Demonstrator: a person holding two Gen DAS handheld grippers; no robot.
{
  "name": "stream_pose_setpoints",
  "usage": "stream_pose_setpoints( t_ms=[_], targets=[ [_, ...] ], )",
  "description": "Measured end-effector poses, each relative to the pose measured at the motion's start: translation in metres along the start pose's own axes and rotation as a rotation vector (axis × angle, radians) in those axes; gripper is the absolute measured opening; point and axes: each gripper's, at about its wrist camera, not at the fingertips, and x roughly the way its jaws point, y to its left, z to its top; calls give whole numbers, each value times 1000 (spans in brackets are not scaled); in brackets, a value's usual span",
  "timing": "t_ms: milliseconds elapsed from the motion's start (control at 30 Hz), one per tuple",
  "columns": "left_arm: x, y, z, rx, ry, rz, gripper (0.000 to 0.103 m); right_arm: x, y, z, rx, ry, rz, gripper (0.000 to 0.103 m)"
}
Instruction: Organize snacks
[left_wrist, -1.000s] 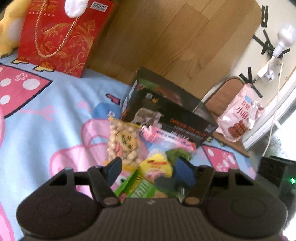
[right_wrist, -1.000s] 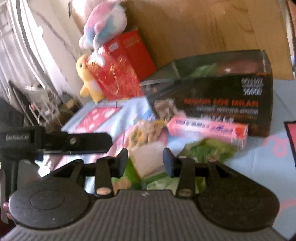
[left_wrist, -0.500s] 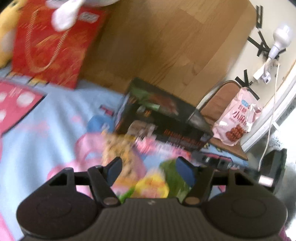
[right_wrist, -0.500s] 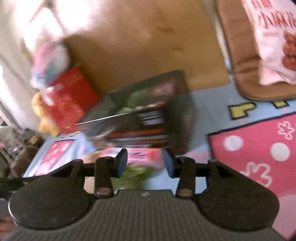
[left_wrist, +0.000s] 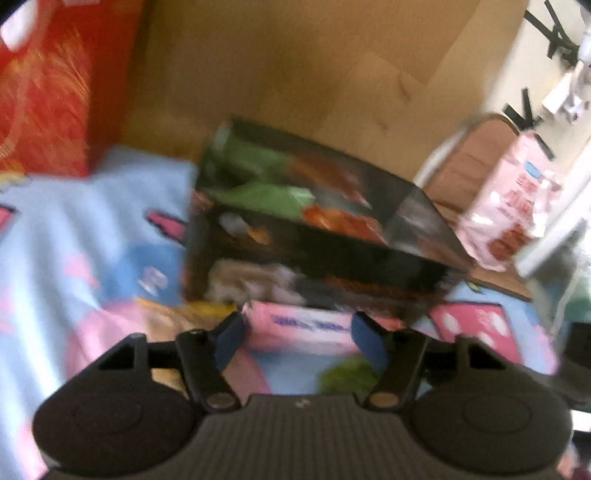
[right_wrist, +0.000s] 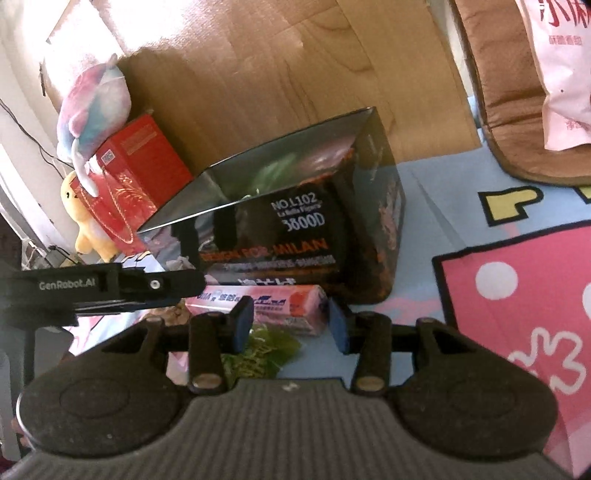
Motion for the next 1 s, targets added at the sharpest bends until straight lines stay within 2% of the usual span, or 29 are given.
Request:
stream_pose_setpoints(
  t_ms=[67,167,267,433,600,700,800,867,933,967,1000],
  targets=[
    [-1,-8,-7,43,-12,30,63,-1,2,-1,-16,1,-1,48],
    [-14,-15,-15,43,-5,-5,63,-11,7,-7,-42,-6,-28,49],
    [-39,-23,-26,68,-66,-15,63,-29,11,-15,-29,-27,-21,48],
    [-73,-34,-23,68,-140,-41,63,-63,38,-26,-85,-123,-33,48],
    [-95,-48,-2,99,-222,-67,63,-85,66,-12,-179,-267,-60,48],
    [-87,-58,23,136,-254,-42,63,-82,73,5,-226,-328,-80,48],
    [-61,-58,52,158,-278,-16,63,-63,71,26,-239,-378,-112,50],
    [-34,-55,64,148,-272,52,67,-38,67,38,-265,-406,-149,60],
    [-18,-46,69,113,-240,141,61,-14,64,44,-286,-399,-257,62],
    [-19,-40,66,89,-242,120,61,-11,60,45,-264,-379,-268,62],
    [-26,-34,61,75,-252,87,61,-15,56,44,-232,-379,-228,62]
  ],
)
